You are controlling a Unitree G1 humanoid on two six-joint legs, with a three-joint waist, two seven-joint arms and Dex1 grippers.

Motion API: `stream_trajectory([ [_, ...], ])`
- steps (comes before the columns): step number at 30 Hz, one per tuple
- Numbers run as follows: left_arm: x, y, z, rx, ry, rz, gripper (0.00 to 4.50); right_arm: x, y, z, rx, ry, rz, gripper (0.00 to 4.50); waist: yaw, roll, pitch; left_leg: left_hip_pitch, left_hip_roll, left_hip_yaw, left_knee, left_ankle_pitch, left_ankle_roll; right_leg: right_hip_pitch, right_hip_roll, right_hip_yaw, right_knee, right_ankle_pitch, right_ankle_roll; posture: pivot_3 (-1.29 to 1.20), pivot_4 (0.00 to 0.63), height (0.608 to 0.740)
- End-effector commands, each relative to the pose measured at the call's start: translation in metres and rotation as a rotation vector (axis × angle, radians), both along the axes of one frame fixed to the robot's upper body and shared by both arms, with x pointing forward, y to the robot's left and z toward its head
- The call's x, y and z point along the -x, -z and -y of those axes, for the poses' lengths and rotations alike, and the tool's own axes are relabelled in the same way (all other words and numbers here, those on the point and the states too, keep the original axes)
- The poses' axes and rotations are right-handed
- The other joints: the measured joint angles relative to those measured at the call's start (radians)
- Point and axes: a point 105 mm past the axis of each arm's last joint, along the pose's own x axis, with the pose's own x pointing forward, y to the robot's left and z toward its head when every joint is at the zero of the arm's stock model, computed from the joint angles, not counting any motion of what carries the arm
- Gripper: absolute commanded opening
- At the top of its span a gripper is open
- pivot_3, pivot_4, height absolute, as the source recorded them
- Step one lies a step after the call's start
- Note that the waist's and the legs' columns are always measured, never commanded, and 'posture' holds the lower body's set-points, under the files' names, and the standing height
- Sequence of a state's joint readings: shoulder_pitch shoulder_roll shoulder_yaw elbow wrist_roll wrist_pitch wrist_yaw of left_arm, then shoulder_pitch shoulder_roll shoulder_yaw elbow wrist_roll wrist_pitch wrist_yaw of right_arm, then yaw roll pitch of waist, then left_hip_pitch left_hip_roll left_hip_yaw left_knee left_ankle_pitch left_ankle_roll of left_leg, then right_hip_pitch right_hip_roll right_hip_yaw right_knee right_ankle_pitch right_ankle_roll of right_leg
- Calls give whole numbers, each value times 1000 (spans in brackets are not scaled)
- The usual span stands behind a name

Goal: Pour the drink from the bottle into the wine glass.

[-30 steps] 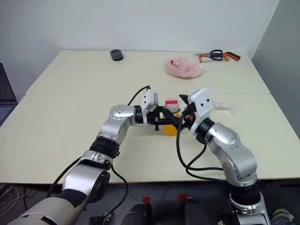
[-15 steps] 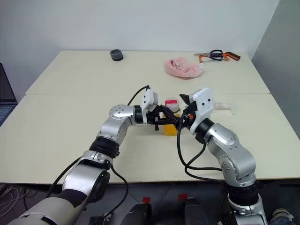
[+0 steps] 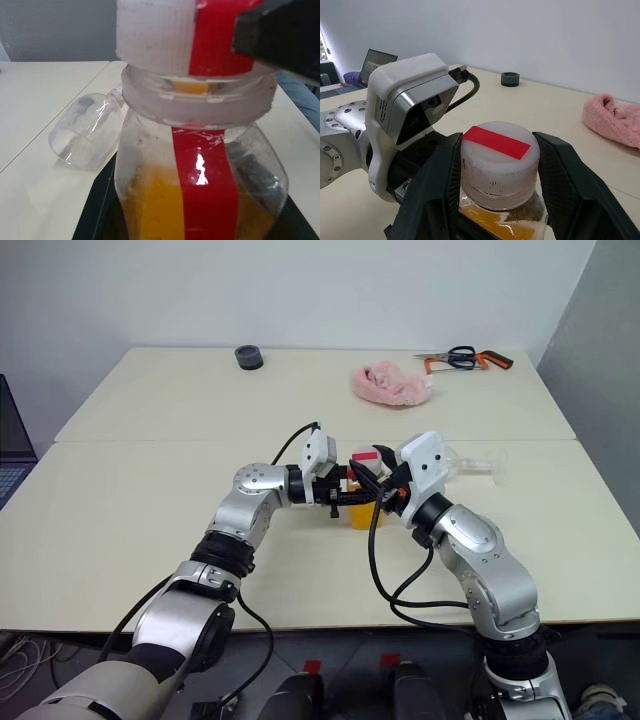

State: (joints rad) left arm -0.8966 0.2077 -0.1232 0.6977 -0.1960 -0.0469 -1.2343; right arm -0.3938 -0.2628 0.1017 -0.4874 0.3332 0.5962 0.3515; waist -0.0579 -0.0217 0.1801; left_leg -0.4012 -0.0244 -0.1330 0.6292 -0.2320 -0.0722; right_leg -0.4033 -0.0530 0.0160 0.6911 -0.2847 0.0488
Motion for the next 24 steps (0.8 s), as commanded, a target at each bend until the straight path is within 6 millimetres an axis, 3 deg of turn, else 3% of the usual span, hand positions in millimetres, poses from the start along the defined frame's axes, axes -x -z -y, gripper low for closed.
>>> stream_trajectory([
  [1, 2, -20, 3, 36, 20, 69, 1688, 3, -7, 1, -13, -3, 41, 1844, 0, 0, 0, 0, 0, 0, 0, 0, 0, 0, 0, 0, 0, 0, 0, 0, 150, 740],
  [7, 2, -20, 3, 36, 20, 69, 1686, 11, -14, 4, -229, -72, -37, 1842, 0, 0, 0, 0, 0, 0, 0, 0, 0, 0, 0, 0, 0, 0, 0, 0, 150, 740],
  [16, 2, -20, 1, 38, 16, 67, 1684, 9, -15, 14, -100, 8, 52, 1842, 0, 0, 0, 0, 0, 0, 0, 0, 0, 0, 0, 0, 0, 0, 0, 0, 150, 740],
  [24, 2, -23, 1, 42, 14, 75, 1684, 9, -31, 36, -121, 113, 139, 1738, 0, 0, 0, 0, 0, 0, 0, 0, 0, 0, 0, 0, 0, 0, 0, 0, 150, 740],
])
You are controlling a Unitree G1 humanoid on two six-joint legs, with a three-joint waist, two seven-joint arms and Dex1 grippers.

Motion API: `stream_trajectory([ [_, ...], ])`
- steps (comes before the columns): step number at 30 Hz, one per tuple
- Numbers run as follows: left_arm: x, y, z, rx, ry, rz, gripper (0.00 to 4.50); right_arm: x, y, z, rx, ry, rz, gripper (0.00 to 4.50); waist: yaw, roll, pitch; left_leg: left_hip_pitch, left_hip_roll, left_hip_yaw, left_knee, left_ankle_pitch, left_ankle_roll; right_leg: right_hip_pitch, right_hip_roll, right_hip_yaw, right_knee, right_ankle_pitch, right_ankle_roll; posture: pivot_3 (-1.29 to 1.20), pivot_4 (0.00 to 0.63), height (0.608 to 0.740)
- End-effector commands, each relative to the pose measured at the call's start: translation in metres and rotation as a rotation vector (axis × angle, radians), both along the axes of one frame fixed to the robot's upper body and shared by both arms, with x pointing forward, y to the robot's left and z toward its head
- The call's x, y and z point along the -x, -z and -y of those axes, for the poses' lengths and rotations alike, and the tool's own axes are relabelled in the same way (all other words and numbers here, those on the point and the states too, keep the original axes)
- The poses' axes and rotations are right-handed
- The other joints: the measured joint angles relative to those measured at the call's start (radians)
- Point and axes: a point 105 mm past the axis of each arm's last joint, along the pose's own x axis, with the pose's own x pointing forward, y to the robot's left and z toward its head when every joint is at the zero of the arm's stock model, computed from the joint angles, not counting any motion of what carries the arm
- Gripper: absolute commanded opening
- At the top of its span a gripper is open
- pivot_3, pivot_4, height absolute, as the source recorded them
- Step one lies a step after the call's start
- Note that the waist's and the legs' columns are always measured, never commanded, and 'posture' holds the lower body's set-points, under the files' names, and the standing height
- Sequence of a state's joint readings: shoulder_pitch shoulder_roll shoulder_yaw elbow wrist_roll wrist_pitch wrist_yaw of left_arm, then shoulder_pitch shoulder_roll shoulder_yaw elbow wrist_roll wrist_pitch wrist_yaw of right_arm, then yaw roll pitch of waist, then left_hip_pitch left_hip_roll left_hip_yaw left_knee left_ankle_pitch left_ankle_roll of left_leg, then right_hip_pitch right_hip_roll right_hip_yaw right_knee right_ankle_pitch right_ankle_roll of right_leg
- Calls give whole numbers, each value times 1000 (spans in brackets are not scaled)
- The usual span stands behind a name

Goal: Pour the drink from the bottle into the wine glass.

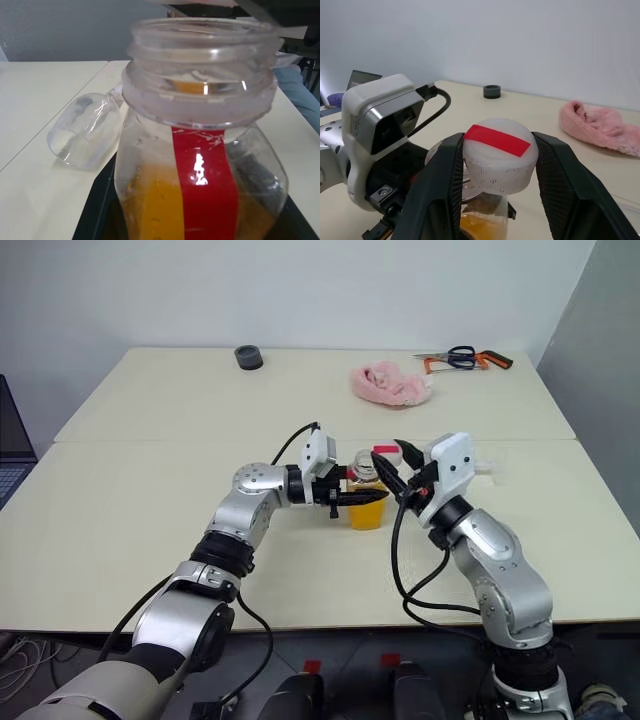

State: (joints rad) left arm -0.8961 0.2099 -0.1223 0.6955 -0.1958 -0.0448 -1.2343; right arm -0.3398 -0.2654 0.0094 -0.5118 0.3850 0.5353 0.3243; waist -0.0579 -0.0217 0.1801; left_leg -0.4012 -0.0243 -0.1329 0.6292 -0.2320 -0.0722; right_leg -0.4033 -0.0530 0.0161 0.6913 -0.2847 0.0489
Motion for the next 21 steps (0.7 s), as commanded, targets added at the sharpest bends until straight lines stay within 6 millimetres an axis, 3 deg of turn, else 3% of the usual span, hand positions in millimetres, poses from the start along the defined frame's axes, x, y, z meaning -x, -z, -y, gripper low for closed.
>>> stream_trajectory([
  [1, 2, -23, 2, 44, 16, 75, 1684, 8, -23, 11, -25, 46, 103, 1735, 0, 0, 0, 0, 0, 0, 0, 0, 0, 0, 0, 0, 0, 0, 0, 0, 150, 740],
  [5, 2, -25, 2, 50, 14, 79, 1684, 9, -22, 28, -1, 102, 107, 1732, 1, 0, 0, 0, 0, 0, 0, 0, 0, 0, 0, 0, 0, 0, 0, 0, 150, 740],
  [9, 2, -27, 1, 57, 10, 81, 1684, 15, -5, 50, 61, 172, 72, 1732, 3, 0, 0, 0, 0, 0, 0, 0, 0, 0, 0, 0, -1, 0, 0, 0, 150, 740],
  [16, 1, -26, 1, 68, 3, 74, 1684, 24, 72, 89, 169, 326, -154, 1732, -1, 0, 0, 1, 0, 2, 0, 0, 0, 1, 0, 1, 0, 0, 0, 0, 150, 740],
  [21, 0, -27, 3, 71, 8, 74, 1682, 16, 108, 112, 149, 437, -266, 1732, -1, 0, 0, 1, 0, 2, 0, 0, 0, 1, 0, 1, 2, 0, 0, 0, 150, 740],
])
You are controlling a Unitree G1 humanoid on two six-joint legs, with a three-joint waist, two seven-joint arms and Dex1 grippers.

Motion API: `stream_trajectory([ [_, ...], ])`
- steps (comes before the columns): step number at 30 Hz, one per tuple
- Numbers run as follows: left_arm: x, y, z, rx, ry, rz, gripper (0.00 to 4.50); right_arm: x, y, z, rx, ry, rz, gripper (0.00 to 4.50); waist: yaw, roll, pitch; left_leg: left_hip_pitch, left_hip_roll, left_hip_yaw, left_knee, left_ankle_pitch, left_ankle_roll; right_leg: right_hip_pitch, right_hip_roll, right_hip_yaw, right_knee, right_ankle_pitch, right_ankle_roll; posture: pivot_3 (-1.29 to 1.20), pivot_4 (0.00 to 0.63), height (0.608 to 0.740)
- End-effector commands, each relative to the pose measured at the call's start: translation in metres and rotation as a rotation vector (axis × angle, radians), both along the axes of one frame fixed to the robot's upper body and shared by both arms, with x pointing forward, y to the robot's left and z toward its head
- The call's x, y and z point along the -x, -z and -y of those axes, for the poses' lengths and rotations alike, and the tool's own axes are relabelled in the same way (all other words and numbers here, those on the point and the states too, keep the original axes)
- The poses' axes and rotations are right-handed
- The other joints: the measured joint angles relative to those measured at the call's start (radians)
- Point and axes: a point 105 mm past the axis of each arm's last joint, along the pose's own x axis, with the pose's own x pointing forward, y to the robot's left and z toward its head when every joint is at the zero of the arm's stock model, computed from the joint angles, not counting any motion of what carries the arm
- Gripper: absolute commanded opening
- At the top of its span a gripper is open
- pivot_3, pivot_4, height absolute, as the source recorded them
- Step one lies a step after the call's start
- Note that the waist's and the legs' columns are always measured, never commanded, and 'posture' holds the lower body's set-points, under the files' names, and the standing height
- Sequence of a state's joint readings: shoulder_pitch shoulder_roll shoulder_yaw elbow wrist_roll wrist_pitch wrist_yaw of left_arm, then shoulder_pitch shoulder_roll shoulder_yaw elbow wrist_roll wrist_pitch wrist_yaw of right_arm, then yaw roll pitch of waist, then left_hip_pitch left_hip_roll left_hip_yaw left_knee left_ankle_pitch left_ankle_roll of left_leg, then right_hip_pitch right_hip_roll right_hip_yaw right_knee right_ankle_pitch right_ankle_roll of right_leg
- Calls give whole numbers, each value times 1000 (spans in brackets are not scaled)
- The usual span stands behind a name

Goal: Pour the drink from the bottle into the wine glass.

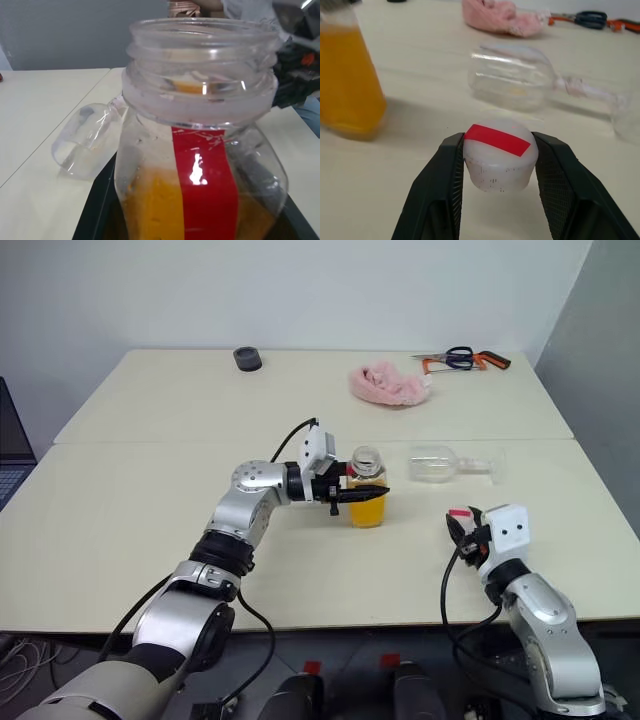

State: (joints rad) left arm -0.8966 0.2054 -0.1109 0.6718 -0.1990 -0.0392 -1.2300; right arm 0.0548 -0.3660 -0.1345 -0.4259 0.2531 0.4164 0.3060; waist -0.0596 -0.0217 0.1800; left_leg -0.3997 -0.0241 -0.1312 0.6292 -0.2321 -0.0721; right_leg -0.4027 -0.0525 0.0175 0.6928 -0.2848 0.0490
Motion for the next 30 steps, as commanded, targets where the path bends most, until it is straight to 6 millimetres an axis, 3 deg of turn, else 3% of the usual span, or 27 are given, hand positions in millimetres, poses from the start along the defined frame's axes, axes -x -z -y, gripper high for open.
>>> stream_trajectory([
  [1, 0, -21, 2, 54, 9, 57, 1682, -5, 10, 16, -13, 87, -5, 2078, 2, 0, 0, 0, 0, 0, 0, 0, 0, 0, 0, 0, 0, 0, 0, 0, 150, 740],
  [4, 0, -22, 2, 56, 7, 59, 1681, -5, 26, 27, -16, 130, -52, 3110, 3, 0, 0, 0, 0, 0, 0, 0, 0, 0, 0, 0, 0, 0, 0, 0, 150, 740],
  [8, -2, -22, -2, 58, -12, 62, 1681, 0, 29, 30, -31, 122, -65, 4468, 3, 0, 0, 0, 0, 0, 0, 0, 0, 0, 0, 0, 0, 0, 0, 0, 150, 740],
  [14, -15, -27, -19, 81, -123, 72, 1681, 10, 6, 24, -25, 36, -6, 4500, 2, 0, 0, 0, 0, 0, 0, 0, 0, 0, 0, 0, 0, 0, 0, 0, 150, 740],
  [16, -23, -29, -30, 93, -195, 80, 1681, 15, -7, 9, -16, -64, 21, 4500, 2, 0, 0, 0, 0, 0, 0, 0, 0, 0, 0, 0, 0, 0, 0, 0, 150, 740],
  [21, -51, -37, -73, 135, -459, 112, 1681, 20, -42, -64, -2, -431, 46, 4500, -6, 0, 0, 0, 1, -1, 0, 0, 0, 0, 1, 0, 0, 0, 0, 0, 150, 740],
  [25, -67, -41, -110, 164, -645, 122, 1681, 3, -60, -103, 6, -529, 83, 4500, -3, 0, 0, 0, 1, -2, 0, 0, 0, 0, 1, -1, 0, 0, 0, 0, 150, 740],
  [30, -82, -45, -158, 232, -883, 94, 1681, -21, -69, -145, 31, -613, 73, 4500, 1, -1, 0, -1, 0, -2, 0, 0, 0, 0, 0, -2, -1, 0, 0, 0, 150, 740],
])
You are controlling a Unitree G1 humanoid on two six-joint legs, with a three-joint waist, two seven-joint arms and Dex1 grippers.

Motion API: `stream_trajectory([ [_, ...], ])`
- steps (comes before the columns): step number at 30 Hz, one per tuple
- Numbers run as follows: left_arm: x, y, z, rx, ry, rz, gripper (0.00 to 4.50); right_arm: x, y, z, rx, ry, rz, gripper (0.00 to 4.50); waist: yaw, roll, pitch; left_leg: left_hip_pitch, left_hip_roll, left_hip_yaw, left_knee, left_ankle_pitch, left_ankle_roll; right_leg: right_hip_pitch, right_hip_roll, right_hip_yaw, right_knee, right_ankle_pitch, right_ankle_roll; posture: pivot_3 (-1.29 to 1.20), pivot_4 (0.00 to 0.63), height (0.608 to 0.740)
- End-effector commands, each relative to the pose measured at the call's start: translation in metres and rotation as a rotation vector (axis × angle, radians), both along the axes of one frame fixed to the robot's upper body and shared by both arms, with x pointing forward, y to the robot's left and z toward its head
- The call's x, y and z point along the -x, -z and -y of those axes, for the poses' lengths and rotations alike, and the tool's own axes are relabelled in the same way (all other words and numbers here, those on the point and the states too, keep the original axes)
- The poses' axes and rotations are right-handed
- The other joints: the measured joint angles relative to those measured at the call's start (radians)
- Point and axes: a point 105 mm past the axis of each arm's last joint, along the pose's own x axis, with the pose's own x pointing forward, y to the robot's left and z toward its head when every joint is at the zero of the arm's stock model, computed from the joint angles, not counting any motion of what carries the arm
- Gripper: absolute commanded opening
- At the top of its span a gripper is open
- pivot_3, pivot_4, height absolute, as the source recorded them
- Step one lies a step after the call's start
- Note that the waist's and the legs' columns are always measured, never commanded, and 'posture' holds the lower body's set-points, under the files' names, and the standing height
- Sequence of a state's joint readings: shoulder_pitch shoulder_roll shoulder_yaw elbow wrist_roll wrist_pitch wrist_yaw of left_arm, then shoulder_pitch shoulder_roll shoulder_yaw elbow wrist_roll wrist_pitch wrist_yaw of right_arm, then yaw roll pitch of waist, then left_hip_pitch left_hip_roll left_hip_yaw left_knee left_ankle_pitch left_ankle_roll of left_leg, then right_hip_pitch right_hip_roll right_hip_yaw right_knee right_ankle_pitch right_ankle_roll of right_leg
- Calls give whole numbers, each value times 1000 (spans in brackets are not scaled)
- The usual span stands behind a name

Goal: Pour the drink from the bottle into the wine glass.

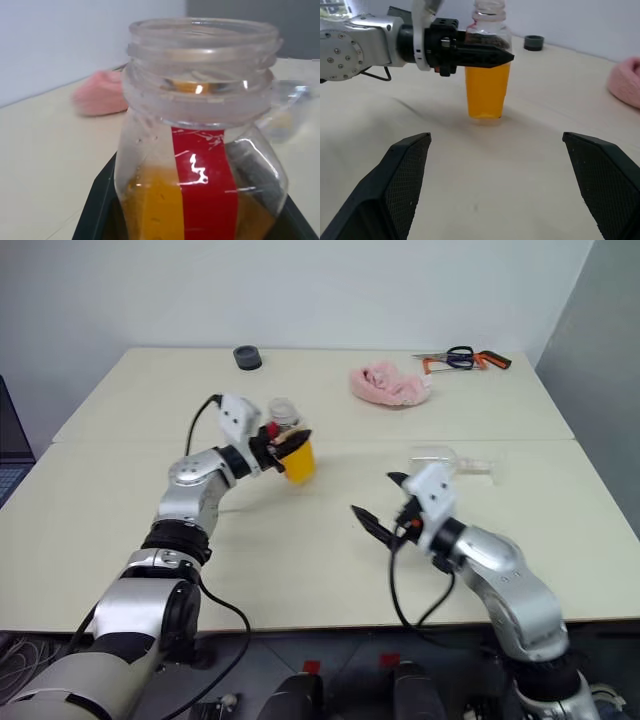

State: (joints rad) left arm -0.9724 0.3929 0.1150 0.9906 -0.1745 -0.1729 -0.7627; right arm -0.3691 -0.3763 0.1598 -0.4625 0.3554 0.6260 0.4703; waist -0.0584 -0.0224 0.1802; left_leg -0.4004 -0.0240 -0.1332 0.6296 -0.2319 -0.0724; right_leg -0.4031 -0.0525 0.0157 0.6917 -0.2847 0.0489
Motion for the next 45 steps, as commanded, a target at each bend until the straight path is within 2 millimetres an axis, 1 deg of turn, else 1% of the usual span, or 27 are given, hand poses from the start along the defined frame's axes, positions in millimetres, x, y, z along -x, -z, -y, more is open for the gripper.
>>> stream_trajectory([
  [1, -8, -28, -27, 60, -137, 77, 1681, -10, -3, -23, 23, -38, -11, 4500, 1, 0, 0, 0, 0, 0, 0, 0, 0, 0, 0, 0, 0, 0, 0, 0, 150, 740],
  [4, -11, -24, -42, 76, -213, 58, 1681, -16, -6, -44, 40, -85, -20, 4500, 1, 0, 0, -1, -1, 0, 0, 0, 0, -1, -1, 0, 0, 0, 0, 0, 150, 740],
  [7, -12, -21, -52, 76, -270, 50, 1681, -19, -6, -55, 62, -115, -28, 4500, 3, -1, 0, -1, -1, -1, 0, 1, -2, -1, -1, -1, 0, 0, 0, 0, 150, 740],
  [11, -14, -14, -64, 105, -356, 24, 1680, -26, -5, -59, 90, -109, -18, 4500, 1, -1, -1, -1, -1, -1, 0, 1, -1, -1, -1, -1, 1, 0, 0, 0, 150, 740],
  [19, -13, 9, -69, 123, -405, -31, 1680, -32, -11, -58, 71, -81, -4, 4500, -2, -1, -1, 0, -1, -1, 0, 0, -1, -2, -1, 0, 3, 0, 0, 0, 150, 740],
  [21, -12, 13, -68, 125, -400, -35, 2415, -31, -12, -58, 65, -81, -5, 4500, -2, -2, -1, 0, -1, 0, 0, 0, -1, -2, -1, 0, 3, 0, 0, 0, 150, 740],
  [22, -11, 15, -67, 125, -398, -36, 2663, -31, -12, -58, 64, -81, -5, 4500, -2, -2, -1, 0, -1, 0, 0, 0, 0, -2, -1, 0, 3, 0, 0, 0, 150, 740],
  [27, -9, 16, -67, 124, -385, -31, 4327, -30, -12, -58, 50, -75, -9, 4500, -4, -2, -1, 0, -1, 0, 0, 0, 0, -2, -1, 0, 4, 0, 0, 0, 150, 740],
  [28, -9, 16, -67, 124, -384, -29, 4467, -30, -12, -58, 49, -75, -9, 4500, -4, -2, -1, 0, -1, -1, 0, 0, 0, -2, -1, 0, 4, 0, 0, 0, 150, 740],
  [35, -6, 16, -68, 84, -380, 2, 4467, -27, -11, -56, 39, -65, -17, 4500, -4, -2, -1, 0, -1, 0, 0, 0, 0, -2, -1, 0, 4, 0, 0, 0, 150, 740],
  [45, 6, 27, -74, 44, -391, 36, 4467, -20, -3, -45, 31, -45, -52, 4500, -4, -2, -1, 0, -1, -1, 0, 0, 0, -2, -1, 0, 4, 0, 0, 0, 150, 740],
])
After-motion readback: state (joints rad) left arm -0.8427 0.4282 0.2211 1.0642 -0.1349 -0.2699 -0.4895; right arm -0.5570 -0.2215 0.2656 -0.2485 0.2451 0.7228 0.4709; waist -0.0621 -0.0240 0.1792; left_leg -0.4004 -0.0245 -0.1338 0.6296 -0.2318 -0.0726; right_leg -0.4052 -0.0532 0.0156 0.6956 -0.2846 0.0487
